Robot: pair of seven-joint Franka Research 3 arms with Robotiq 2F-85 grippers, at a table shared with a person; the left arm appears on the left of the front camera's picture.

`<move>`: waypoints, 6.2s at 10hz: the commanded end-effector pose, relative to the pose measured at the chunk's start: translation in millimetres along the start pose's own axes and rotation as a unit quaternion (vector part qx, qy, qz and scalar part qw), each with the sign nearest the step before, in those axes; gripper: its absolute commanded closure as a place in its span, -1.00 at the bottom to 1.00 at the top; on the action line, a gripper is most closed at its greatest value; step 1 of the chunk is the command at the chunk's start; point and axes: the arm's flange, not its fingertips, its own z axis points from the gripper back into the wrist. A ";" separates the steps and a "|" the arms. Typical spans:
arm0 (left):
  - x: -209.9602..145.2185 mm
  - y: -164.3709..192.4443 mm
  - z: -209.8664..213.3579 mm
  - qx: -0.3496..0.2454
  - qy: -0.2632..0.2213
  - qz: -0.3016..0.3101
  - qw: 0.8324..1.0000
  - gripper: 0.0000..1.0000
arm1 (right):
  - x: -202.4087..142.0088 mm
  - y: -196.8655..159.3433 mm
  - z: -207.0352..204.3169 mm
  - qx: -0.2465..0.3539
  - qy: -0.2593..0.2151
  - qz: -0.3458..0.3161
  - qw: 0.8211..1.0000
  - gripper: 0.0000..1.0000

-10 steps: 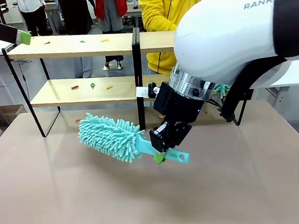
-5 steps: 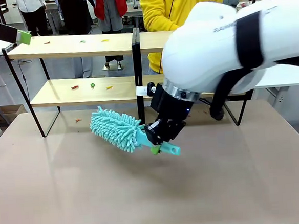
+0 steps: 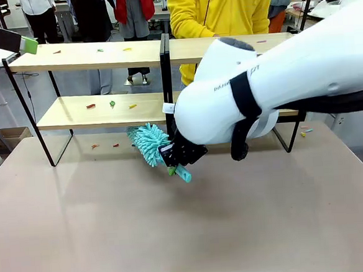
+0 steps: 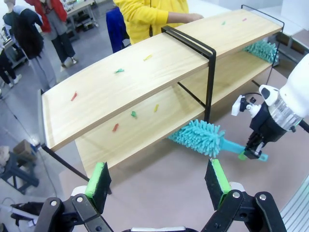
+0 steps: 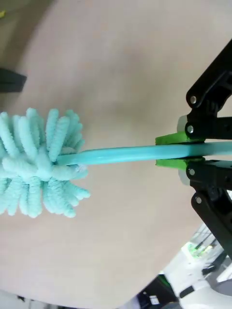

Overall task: Clean the shelves.
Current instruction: Clean a randomly selected level of the Shelf with the Duster.

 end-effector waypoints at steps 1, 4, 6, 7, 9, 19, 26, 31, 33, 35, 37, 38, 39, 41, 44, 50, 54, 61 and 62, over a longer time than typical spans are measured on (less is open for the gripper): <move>-0.8 1.1 -0.1 0.002 0.001 -0.004 1.000 -1.00 | 13.3 14.1 -14.8 -0.025 -0.015 -0.021 0.999 0.75; -0.8 1.1 -0.1 0.002 0.001 -0.004 1.000 -1.00 | 5.9 -1.1 -15.9 -0.010 -0.013 -0.015 1.000 0.75; -0.8 1.1 -0.1 0.002 0.001 -0.004 1.000 -1.00 | 12.1 0.6 -23.0 -0.004 -0.025 -0.018 1.000 0.75; -0.8 1.1 -0.1 0.002 0.001 -0.004 1.000 -1.00 | 8.9 2.9 -26.0 -0.007 -0.035 -0.015 0.999 0.75; -0.8 1.1 -0.1 0.002 0.001 -0.004 1.000 -1.00 | 26.6 5.0 -48.0 0.010 -0.056 -0.026 0.998 0.75; -0.8 1.1 -0.1 0.002 0.001 -0.004 1.000 -1.00 | 59.9 36.6 -94.7 0.033 -0.023 0.023 0.999 0.75; -0.8 1.1 -0.1 0.002 0.001 -0.004 1.000 -1.00 | 68.4 38.3 -102.8 0.026 0.099 0.186 0.977 0.75; -0.8 1.1 -0.1 0.002 0.001 -0.004 1.000 -1.00 | 29.1 10.5 -43.0 0.059 0.209 0.364 0.906 0.75; -0.8 1.1 -0.1 0.002 0.001 -0.004 1.000 -1.00 | 11.4 3.7 -36.8 0.089 0.248 0.429 0.864 0.75; -0.8 1.1 -0.1 0.002 0.001 -0.004 1.000 -1.00 | -7.2 -4.0 -31.2 0.098 0.272 0.486 0.825 0.75; -0.8 1.1 -0.1 0.002 0.001 -0.004 1.000 -1.00 | -9.7 -17.1 -9.7 0.162 0.172 0.478 0.846 0.75; -0.8 1.1 -0.1 0.002 0.001 -0.004 1.000 -1.00 | -14.6 -22.6 4.2 0.186 0.120 0.484 0.846 0.75; -0.8 1.1 -0.1 0.002 0.001 -0.004 1.000 -1.00 | -22.7 -27.5 18.8 0.223 0.095 0.502 0.830 0.75; -0.8 1.1 -0.1 0.002 0.001 -0.004 1.000 -1.00 | -46.2 -42.7 47.8 0.278 0.126 0.481 0.822 0.75; -0.8 1.1 -0.1 0.002 0.001 -0.004 1.000 -1.00 | -110.2 -74.4 81.8 0.270 0.143 0.427 0.851 0.75; -0.8 1.1 -0.1 0.002 0.001 -0.004 1.000 -1.00 | -142.4 -93.9 85.6 0.257 0.126 0.428 0.857 0.75; -0.8 1.1 -0.1 0.002 0.001 -0.004 1.000 -1.00 | -141.9 -99.6 104.4 0.227 0.126 0.412 0.873 0.75; -0.8 1.1 -0.1 0.002 0.001 -0.004 1.000 -1.00 | -156.2 -130.2 131.2 0.243 0.093 0.416 0.871 0.75; -0.8 1.1 -0.1 0.002 0.001 -0.004 1.000 -1.00 | -154.7 -130.4 129.5 0.242 0.097 0.413 0.873 0.75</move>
